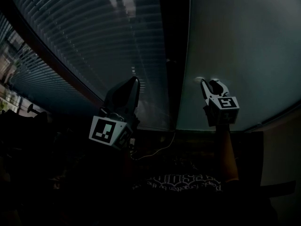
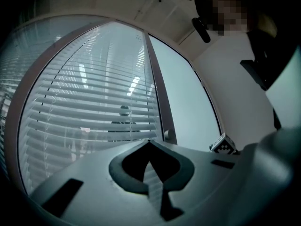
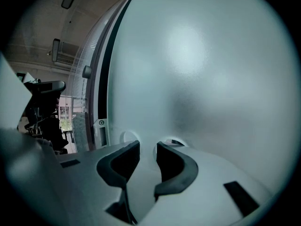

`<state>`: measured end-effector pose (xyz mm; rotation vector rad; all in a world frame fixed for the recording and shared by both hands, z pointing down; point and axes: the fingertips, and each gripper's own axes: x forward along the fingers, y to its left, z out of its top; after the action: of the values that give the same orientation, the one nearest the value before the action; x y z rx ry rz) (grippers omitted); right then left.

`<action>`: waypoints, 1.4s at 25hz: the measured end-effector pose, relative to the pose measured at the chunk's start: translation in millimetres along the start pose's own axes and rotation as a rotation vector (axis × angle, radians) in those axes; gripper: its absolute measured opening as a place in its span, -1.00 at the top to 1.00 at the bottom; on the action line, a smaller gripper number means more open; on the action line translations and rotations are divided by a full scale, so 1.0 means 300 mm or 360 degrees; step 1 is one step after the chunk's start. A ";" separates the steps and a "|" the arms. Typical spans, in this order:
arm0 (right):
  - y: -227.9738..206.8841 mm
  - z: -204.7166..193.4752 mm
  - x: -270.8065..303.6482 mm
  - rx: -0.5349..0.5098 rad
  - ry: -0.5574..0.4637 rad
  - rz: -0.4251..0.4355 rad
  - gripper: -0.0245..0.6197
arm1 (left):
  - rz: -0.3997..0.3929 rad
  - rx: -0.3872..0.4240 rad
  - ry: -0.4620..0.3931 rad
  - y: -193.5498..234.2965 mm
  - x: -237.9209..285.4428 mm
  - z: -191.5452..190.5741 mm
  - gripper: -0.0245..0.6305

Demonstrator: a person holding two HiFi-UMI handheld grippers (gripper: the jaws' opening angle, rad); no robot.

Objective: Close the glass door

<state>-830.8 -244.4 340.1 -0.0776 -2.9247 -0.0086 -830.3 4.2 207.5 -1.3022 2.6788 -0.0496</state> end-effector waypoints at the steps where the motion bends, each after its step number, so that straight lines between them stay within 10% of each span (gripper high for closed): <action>1: -0.001 0.001 0.001 -0.0001 -0.0002 -0.0003 0.58 | 0.0003 0.0000 0.0000 0.003 0.000 -0.001 0.92; 35: 0.032 -0.009 -0.071 -0.0136 0.0075 -0.0034 0.58 | -0.0077 -0.0037 -0.0001 -0.016 0.033 -0.015 0.92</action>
<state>-809.0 -236.0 338.0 -0.0591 -2.8773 -0.1365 -833.3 -6.6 211.0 -1.3735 2.6552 -0.0243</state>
